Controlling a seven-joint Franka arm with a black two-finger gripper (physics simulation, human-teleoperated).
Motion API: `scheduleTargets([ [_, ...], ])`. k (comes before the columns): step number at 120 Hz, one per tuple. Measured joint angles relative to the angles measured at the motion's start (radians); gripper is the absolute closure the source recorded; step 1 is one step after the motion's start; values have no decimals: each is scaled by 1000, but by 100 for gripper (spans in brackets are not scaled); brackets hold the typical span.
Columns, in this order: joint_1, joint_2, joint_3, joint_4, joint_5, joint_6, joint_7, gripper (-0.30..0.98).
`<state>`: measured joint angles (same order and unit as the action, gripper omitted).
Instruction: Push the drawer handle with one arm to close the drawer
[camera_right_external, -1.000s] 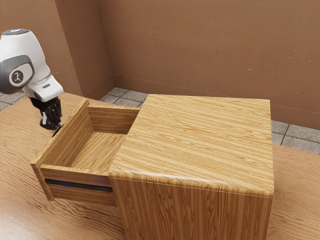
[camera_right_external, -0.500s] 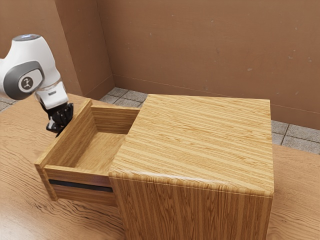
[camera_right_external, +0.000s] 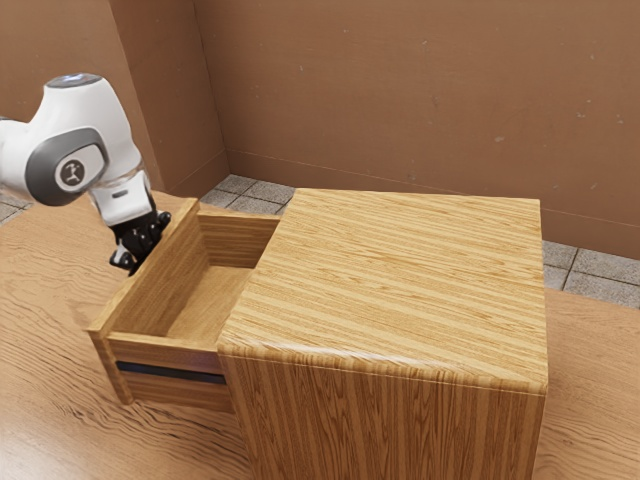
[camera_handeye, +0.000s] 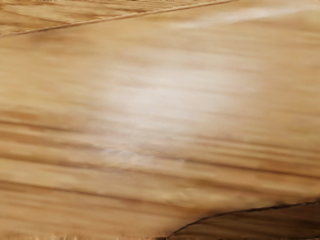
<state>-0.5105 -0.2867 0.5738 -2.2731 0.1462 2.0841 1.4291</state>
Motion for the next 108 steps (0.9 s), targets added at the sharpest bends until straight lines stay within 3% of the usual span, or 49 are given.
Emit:
scheduleTargets([
  [108, -96, 36, -12, 10, -72, 18, 14, 76],
])
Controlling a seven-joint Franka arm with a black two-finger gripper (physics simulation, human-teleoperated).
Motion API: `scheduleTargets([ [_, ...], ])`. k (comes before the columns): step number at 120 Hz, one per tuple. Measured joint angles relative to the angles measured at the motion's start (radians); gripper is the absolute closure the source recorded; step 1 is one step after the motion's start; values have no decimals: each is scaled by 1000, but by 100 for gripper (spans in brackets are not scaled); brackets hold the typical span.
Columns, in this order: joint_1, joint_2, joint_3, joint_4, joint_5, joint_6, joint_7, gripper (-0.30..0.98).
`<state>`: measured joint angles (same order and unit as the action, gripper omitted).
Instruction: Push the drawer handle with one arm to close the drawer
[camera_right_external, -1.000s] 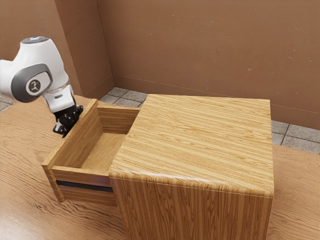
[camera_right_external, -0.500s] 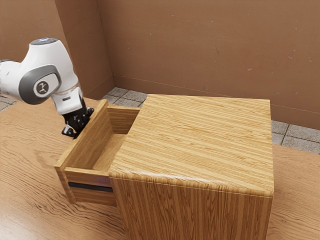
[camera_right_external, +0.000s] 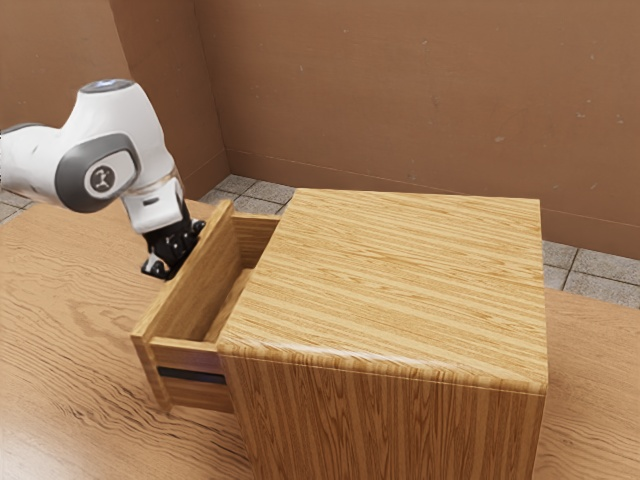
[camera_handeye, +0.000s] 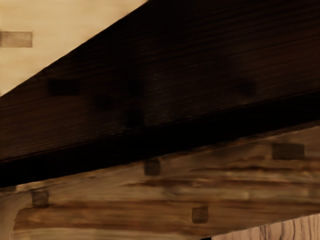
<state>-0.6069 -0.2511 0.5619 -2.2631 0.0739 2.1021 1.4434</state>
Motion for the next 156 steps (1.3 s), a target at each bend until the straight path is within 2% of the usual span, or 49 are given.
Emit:
scheduleTargets([
  [124, -94, 67, -39, 54, -77, 42, -29, 76],
  [156, -130, 91, -40, 77, -117, 61, -35, 76],
])
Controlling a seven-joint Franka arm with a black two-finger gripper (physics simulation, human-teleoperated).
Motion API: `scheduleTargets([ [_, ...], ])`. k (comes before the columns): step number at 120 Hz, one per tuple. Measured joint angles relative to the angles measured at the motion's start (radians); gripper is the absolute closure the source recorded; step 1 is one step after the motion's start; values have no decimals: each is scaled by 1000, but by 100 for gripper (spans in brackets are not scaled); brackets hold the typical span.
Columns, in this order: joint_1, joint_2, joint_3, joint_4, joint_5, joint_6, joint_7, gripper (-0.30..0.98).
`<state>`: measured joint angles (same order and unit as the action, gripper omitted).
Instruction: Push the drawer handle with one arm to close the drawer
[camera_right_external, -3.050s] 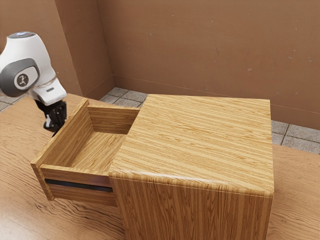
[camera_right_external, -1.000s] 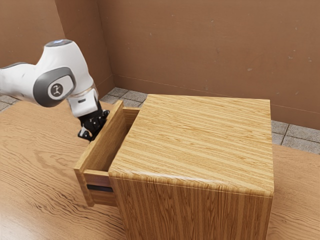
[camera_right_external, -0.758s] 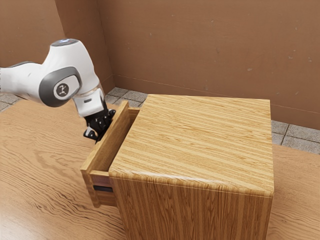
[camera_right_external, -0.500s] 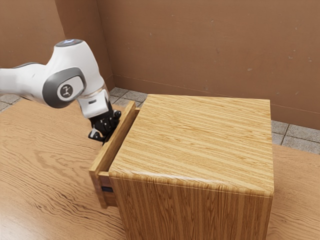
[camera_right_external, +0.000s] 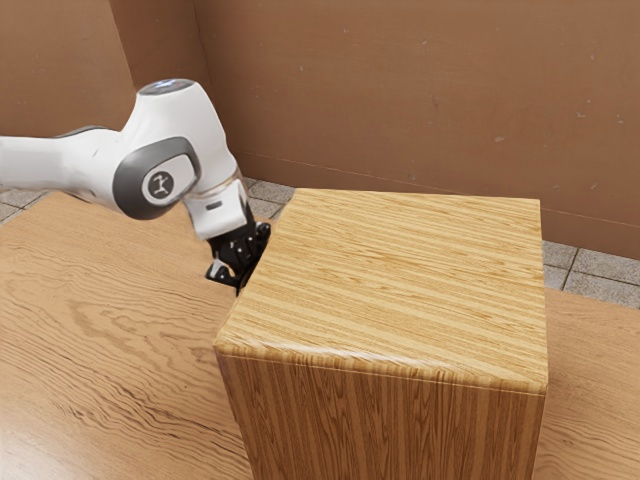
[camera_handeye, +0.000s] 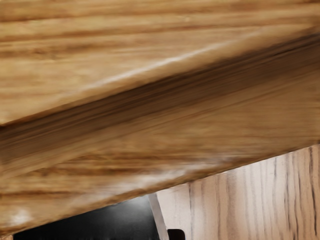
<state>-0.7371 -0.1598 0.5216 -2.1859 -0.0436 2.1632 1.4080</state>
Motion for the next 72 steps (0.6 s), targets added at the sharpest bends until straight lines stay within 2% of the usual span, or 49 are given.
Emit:
scheduleTargets([
  [44, -18, 27, 1, 9, -45, 50, -4, 76],
  [72, -10, 26, 14, 8, -47, 19, -15, 76],
])
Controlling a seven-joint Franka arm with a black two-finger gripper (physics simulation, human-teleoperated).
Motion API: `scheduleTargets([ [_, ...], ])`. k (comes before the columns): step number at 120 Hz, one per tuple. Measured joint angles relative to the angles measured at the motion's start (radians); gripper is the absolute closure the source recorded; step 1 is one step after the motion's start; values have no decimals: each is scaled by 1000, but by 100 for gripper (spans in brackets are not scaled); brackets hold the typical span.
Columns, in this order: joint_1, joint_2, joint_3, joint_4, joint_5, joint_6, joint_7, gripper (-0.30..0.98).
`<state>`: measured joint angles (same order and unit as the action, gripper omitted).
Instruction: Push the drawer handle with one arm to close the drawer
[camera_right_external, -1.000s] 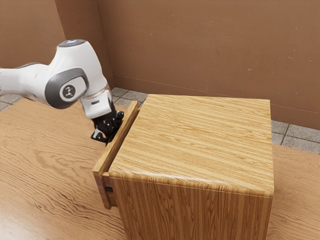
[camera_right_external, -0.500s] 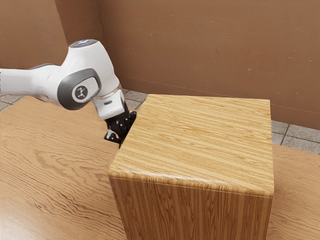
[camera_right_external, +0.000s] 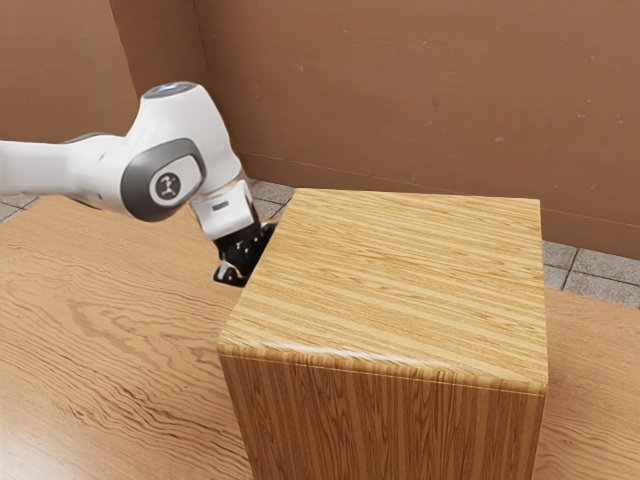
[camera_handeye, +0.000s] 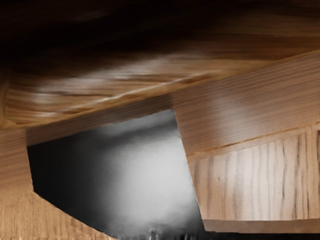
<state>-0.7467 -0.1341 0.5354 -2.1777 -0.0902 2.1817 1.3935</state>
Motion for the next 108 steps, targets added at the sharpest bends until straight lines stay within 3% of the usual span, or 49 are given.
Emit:
scheduleTargets([
  [48, 65, -2, 1, 228, 22, -148, -27, 76],
  [81, 102, -2, 1, 354, 131, -264, -220, 73],
  [108, 112, -2, 3, 371, 185, -307, -473, 30],
])
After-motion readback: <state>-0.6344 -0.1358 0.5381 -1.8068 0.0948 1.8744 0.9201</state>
